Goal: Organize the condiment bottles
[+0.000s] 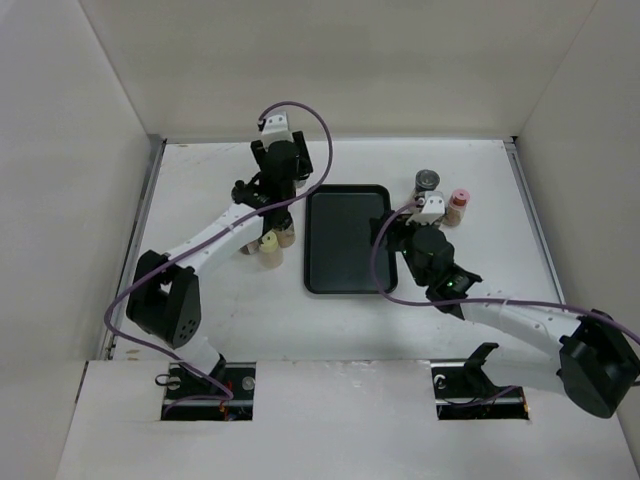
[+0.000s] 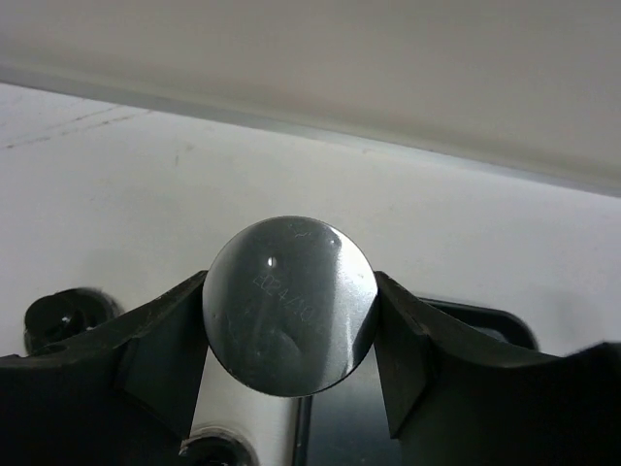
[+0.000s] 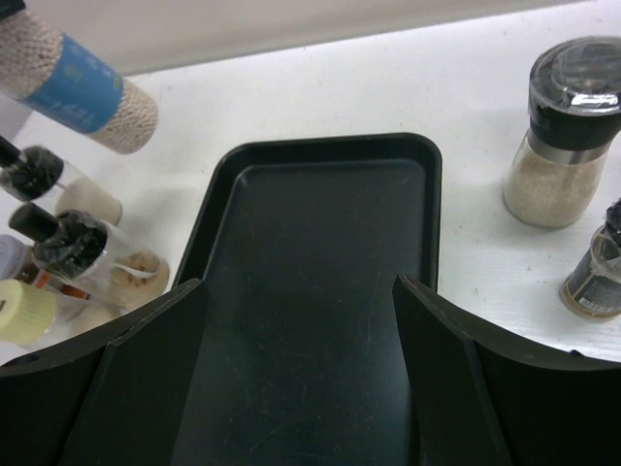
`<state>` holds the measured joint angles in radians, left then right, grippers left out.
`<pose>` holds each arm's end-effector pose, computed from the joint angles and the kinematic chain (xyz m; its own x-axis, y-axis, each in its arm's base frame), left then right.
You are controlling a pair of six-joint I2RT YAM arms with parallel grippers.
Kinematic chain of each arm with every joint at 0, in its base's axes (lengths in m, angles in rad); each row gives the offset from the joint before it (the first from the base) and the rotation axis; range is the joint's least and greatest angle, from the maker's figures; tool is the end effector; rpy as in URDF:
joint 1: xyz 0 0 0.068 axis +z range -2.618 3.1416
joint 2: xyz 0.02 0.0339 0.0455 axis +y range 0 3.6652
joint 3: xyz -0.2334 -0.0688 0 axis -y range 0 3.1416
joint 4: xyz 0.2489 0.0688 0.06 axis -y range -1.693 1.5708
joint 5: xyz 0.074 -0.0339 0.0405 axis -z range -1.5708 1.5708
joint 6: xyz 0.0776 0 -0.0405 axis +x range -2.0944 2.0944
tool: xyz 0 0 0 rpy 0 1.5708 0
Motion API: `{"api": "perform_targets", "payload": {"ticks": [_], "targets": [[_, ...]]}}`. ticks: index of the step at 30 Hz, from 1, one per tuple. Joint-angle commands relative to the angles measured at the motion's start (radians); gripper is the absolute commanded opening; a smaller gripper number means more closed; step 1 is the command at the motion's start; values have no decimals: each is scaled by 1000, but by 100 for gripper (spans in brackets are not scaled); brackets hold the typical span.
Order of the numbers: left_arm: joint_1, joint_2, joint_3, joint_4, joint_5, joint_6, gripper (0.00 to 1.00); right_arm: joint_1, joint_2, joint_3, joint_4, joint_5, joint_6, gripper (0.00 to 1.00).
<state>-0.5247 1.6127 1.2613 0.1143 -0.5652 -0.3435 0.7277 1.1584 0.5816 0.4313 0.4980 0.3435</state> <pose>0.3841 -0.1743 0.2846 -0.1821 -0.2232 -0.9576 -0.0944 0.9734 -0.2089 0.2550 0.1775 0.2213 -0.1799 0.2360 -0.9550 -0.1815 0.9462 0.2680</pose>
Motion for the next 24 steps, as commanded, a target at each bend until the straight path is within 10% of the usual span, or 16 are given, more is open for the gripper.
{"api": "perform_targets", "payload": {"ticks": [1, 24], "targets": [[-31, 2, 70, 97, 25, 21, 35, -7, -42, -3, 76, 22, 9, 84], [-119, 303, 145, 157, -4, 29, 44, -35, -89, -37, 95, 47, 29, 84]]}}
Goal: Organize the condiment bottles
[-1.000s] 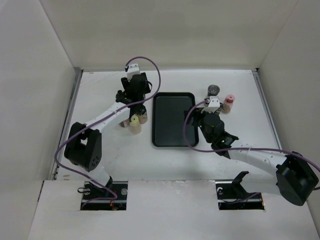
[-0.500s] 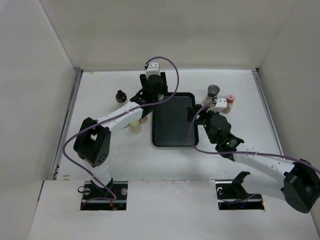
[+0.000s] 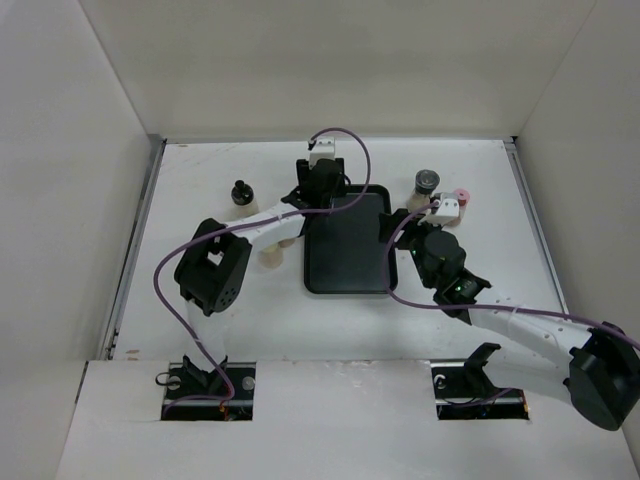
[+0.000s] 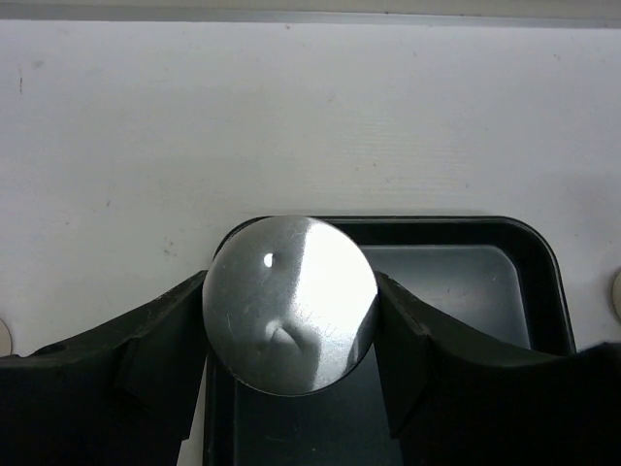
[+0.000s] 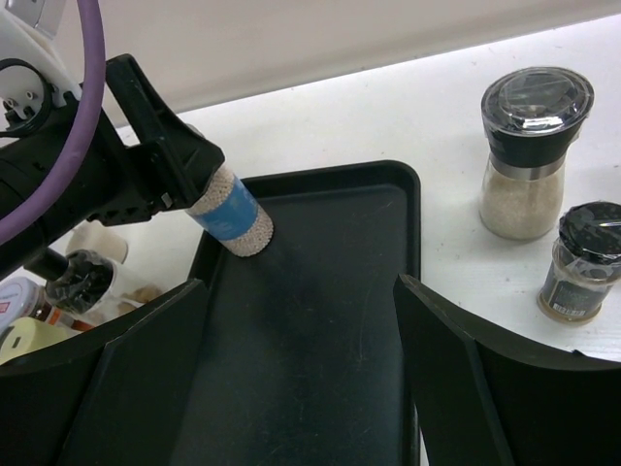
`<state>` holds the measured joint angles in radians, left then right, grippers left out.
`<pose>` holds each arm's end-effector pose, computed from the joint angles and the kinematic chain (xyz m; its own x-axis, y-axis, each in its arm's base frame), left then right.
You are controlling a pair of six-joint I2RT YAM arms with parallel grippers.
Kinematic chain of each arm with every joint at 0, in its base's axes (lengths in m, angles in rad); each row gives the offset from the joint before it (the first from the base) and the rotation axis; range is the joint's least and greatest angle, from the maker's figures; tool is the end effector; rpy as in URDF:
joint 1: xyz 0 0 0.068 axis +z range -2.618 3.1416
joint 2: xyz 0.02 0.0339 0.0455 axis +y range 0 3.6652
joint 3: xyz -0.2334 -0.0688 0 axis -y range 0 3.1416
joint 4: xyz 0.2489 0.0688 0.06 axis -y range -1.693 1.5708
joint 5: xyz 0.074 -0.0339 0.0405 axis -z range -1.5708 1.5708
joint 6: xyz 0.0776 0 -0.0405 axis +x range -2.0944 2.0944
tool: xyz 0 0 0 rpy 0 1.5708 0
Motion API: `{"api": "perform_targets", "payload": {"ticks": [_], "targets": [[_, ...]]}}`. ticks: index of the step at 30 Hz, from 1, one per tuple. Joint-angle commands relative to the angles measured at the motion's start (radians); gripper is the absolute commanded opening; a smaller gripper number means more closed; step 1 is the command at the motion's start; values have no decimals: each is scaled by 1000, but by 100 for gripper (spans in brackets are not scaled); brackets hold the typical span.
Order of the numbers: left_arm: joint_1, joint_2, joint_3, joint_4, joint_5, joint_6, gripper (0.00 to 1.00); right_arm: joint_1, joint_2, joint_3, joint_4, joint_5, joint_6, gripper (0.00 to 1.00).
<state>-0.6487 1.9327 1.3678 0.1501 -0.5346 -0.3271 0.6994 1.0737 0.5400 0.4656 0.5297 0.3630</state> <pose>0.4015 -0.2548 0.1925 -0.3518 -0.0803 -0.9326 0.0372 0.9943 -0.0996 0.2503 0.1594 0.2341 -0.1090 0.3088 -0.9449 -0.1402 0.9363 0.3221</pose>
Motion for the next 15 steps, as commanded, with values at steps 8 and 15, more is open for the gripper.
{"api": "perform_targets", "payload": {"ticks": [8, 15], "targets": [[-21, -125, -61, 178, -44, 14, 91, -2, -3, 5, 61, 9, 13, 86], [-65, -389, -220, 149, -68, 5, 96, -1, -4, 8, 58, 9, 10, 85]]}}
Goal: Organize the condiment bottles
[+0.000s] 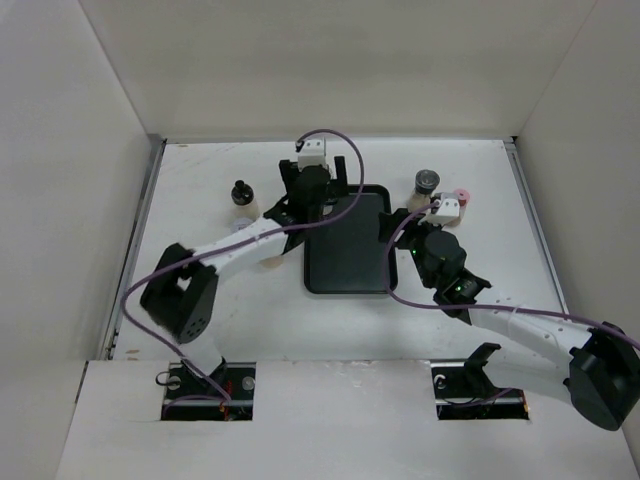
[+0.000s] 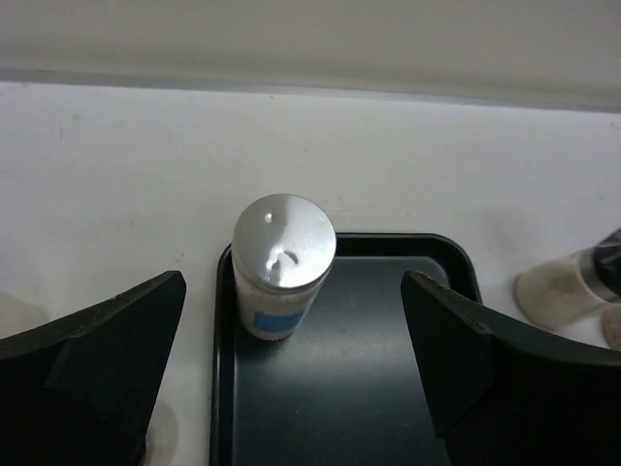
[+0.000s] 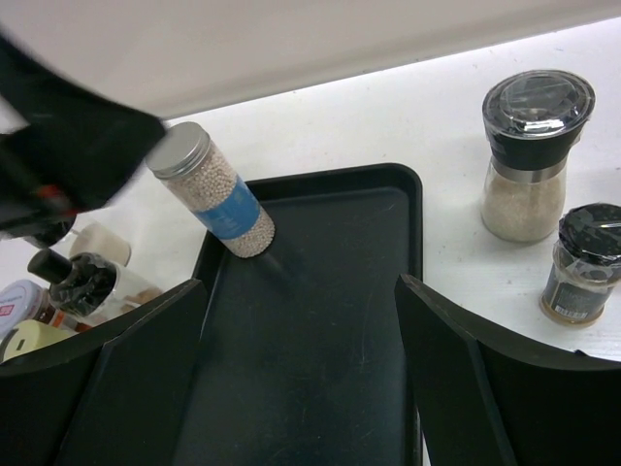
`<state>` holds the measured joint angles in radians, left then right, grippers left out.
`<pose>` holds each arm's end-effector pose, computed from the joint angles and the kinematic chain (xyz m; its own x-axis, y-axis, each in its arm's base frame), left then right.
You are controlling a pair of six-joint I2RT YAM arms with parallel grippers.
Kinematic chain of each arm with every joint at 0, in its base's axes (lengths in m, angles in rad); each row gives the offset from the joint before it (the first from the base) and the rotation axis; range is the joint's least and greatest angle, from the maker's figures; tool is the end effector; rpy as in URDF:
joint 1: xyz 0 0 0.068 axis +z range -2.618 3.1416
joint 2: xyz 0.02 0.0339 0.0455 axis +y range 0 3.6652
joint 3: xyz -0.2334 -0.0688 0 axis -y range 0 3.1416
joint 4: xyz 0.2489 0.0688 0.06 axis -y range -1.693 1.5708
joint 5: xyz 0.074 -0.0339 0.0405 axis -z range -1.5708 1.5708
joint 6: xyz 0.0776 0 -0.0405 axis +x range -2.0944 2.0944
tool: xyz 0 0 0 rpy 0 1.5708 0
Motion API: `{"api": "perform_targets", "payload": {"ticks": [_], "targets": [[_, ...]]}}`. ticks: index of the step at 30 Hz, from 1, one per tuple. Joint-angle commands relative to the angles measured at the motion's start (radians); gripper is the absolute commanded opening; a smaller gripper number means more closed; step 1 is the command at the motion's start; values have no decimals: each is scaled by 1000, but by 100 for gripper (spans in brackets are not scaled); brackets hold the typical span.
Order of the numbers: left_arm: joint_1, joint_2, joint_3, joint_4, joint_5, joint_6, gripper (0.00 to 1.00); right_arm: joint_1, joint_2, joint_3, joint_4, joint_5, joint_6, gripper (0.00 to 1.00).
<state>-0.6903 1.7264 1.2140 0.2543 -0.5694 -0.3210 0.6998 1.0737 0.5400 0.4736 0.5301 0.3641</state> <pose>0.3638 -0.2462 0.2388 -0.2292 -0.1554 -0.9609 0.0654 0.9825 -0.1745 0.2503 0.1595 0.2352 -0.1033 0.3146 -0.9436 -0.1421 0.9342 0.3271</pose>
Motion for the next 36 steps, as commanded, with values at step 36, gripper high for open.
{"api": "perform_targets", "payload": {"ticks": [36], "targets": [[70, -370, -556, -90, -129, -153, 66, -1, 0, 8, 45, 4, 12, 87]]}}
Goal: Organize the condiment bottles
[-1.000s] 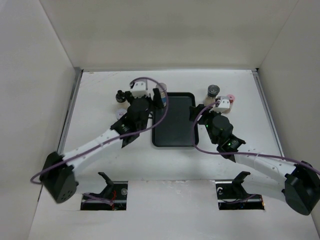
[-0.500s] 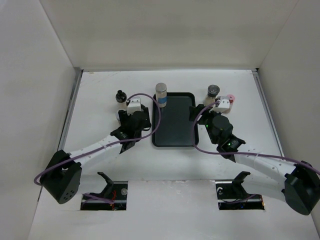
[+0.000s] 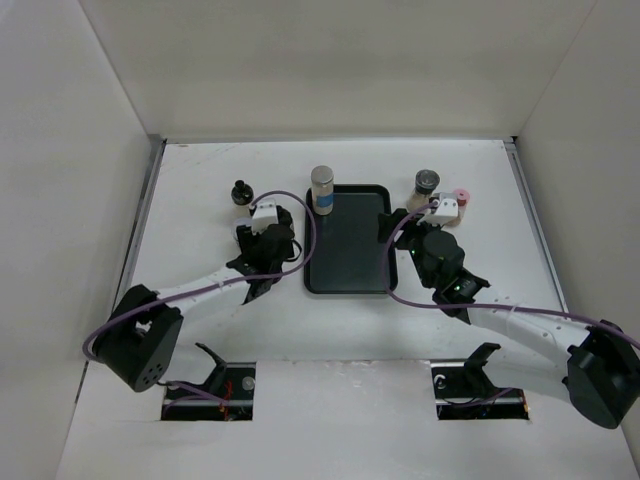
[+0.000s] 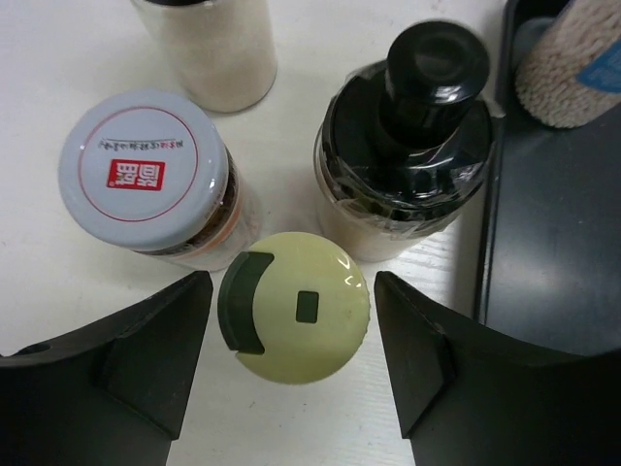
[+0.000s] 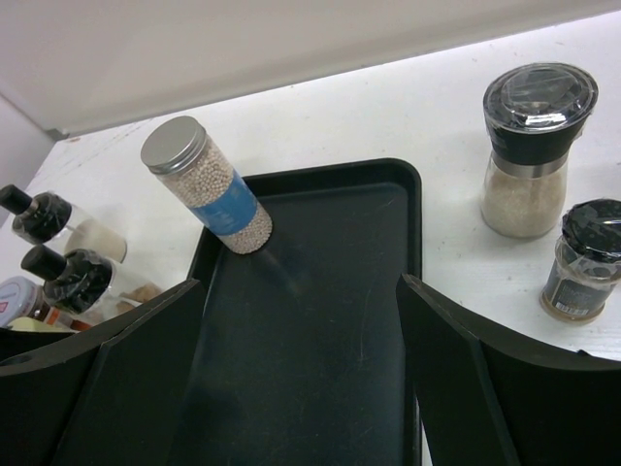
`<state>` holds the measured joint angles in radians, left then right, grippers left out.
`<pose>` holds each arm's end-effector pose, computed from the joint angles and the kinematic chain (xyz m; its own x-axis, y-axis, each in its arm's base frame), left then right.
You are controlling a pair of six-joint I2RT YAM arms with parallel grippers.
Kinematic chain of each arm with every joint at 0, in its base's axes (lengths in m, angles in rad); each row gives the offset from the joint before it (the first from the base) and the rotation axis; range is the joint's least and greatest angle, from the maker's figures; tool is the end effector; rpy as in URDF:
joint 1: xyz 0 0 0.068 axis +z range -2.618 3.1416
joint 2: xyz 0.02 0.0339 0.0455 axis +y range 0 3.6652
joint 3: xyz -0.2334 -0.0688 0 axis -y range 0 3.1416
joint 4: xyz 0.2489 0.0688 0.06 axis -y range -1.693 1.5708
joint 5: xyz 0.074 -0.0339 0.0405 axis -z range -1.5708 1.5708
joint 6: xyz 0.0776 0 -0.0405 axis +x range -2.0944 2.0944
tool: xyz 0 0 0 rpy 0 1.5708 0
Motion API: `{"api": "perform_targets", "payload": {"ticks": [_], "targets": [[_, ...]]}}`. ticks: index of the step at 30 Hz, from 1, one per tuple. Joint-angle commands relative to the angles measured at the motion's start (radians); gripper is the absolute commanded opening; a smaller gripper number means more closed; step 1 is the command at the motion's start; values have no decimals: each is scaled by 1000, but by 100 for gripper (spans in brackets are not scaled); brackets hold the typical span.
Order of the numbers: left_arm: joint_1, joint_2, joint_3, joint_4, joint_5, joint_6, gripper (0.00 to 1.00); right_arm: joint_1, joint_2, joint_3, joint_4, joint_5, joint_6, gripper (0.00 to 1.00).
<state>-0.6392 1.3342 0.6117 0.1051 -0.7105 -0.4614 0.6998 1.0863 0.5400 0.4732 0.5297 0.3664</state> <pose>0.2710 -0.1383 0.1439 -0.4273 -0.1029 -0.8982 -0.1841 0.9826 -0.0249 0.2515 0.1605 0.2317 -0.1132 0.3089 -0.9444 -0.1390 0.9362 0.3228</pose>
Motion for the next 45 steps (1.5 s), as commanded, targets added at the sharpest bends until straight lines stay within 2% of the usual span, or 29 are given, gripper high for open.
{"api": "perform_targets", "payload": {"ticks": [1, 3, 7, 9, 14, 17, 20, 24, 27, 32, 38, 45], "targets": [[19, 25, 46, 65, 16, -13, 64, -1, -8, 9, 45, 4, 9, 87], [14, 25, 40, 79, 8, -16, 57, -1, -2, 18, 38, 4, 2, 87], [-1, -26, 20, 81, -10, -13, 36, -1, 7, 17, 47, 4, 3, 87], [-26, -76, -1, 77, -30, -8, 30, -1, 12, 24, 38, 4, -1, 87], [-156, -190, 8, 1, -55, -6, 28, -1, -12, 9, 47, 4, 6, 86], [-251, -193, 68, -1, -81, -5, 28, -7, -42, -1, 44, 18, 9, 85], [-290, -83, 189, 14, -57, 3, 28, -33, -77, -23, 38, 70, 34, 85], [-274, 155, 368, 120, -14, 65, 28, -91, -153, -61, 15, 134, 78, 85], [-254, 359, 549, 140, 3, 93, 28, -144, -184, -92, 10, 112, 152, 85], [-202, 650, 837, 153, 42, 144, 27, -171, -216, -106, 1, 69, 178, 85], [-159, 799, 1011, 131, 60, 142, 28, -185, -226, -112, 1, 61, 178, 85], [-139, 849, 1037, 116, 52, 155, 32, -184, -220, -104, -5, 59, 178, 85]]}}
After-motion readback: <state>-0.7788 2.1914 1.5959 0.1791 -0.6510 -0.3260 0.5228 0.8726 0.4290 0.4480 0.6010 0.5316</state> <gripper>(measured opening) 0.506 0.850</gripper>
